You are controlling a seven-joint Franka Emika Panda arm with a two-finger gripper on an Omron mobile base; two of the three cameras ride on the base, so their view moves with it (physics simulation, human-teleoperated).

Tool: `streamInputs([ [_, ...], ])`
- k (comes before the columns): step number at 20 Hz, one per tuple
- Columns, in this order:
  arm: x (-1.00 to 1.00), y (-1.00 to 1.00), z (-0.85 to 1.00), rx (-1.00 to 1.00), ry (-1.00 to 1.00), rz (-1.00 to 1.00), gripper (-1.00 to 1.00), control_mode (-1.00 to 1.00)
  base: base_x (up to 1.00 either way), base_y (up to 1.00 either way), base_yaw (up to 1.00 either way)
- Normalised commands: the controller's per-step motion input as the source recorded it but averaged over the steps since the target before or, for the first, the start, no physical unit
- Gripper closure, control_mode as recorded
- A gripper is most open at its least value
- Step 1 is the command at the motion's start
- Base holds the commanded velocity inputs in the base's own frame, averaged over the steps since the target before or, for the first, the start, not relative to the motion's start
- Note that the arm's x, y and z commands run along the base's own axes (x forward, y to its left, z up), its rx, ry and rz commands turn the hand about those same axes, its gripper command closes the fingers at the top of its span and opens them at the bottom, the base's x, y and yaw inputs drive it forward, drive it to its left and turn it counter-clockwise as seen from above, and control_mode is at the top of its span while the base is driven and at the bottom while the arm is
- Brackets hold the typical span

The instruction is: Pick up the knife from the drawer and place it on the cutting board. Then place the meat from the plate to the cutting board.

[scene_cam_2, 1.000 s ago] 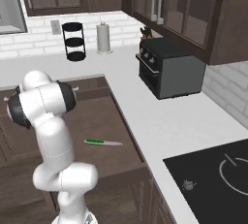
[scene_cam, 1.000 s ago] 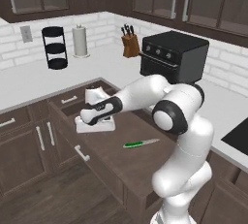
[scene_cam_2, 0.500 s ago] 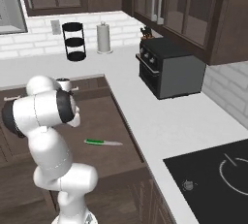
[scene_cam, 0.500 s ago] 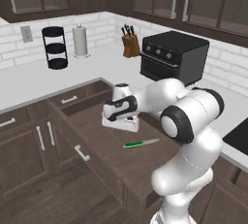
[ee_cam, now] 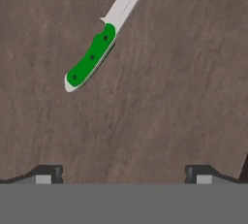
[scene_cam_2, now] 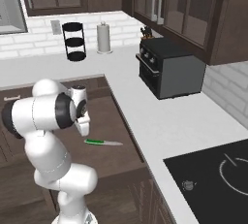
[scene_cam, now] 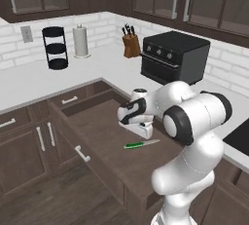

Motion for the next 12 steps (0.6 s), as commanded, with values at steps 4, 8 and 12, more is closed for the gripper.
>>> streamInputs([
  [4,0.08,-0.01,-0.12,0.01,-0.01,0.00,-1.00,-1.00,0.00,0.00,0.00],
  [8,0.19,-0.20,-0.48,-0.01,0.09,-0.18,-1.00,-1.00,0.00,0.00,0.00],
  [12,0.14,-0.20,-0.43,-0.02,0.04,-0.20,-1.00,-1.00,0.00,0.00,0.00],
])
